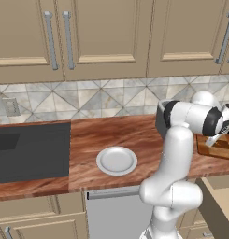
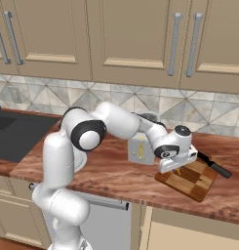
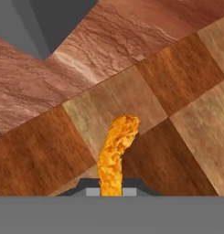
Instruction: Pick up the knife from the drawer and place it on the cutting board. Then place the meat from the plate to the cutting board.
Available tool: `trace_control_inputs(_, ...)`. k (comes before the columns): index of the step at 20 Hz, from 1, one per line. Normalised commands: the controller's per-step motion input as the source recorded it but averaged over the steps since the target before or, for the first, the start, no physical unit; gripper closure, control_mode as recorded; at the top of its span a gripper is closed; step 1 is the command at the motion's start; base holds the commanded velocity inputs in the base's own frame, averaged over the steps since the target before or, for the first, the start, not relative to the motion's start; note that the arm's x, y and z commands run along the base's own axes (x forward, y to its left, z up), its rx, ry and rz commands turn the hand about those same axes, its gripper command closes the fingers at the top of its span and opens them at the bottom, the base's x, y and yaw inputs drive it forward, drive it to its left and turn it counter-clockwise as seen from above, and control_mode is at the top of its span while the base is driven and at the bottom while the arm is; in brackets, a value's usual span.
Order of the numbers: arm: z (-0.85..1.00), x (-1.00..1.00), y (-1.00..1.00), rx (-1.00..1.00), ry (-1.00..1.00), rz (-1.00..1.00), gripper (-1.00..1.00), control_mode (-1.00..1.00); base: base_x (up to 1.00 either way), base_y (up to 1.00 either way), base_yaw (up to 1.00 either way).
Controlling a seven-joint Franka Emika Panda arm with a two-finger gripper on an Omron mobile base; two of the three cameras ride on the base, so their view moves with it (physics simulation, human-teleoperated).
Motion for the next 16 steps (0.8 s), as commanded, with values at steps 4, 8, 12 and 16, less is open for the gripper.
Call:
trace_control_inputs(4, -0.15, 0.17, -0.1, 0.0, 0.0, 0.0, 1.0, -1.0, 0.0, 0.0, 0.0)
trace_control_inputs(8, -0.19, 0.17, -0.03, 0.0, 0.0, 0.0, 1.0, -1.0, 0.0, 0.0, 0.0)
trace_control_inputs(12, -0.22, 0.13, -0.01, 0.0, 0.0, 0.0, -1.0, -1.0, 0.0, 0.0, 0.0)
trace_control_inputs(16, -0.03, 0.07, -0.14, 0.0, 0.0, 0.01, -1.0, -1.0, 0.0, 0.0, 0.0)
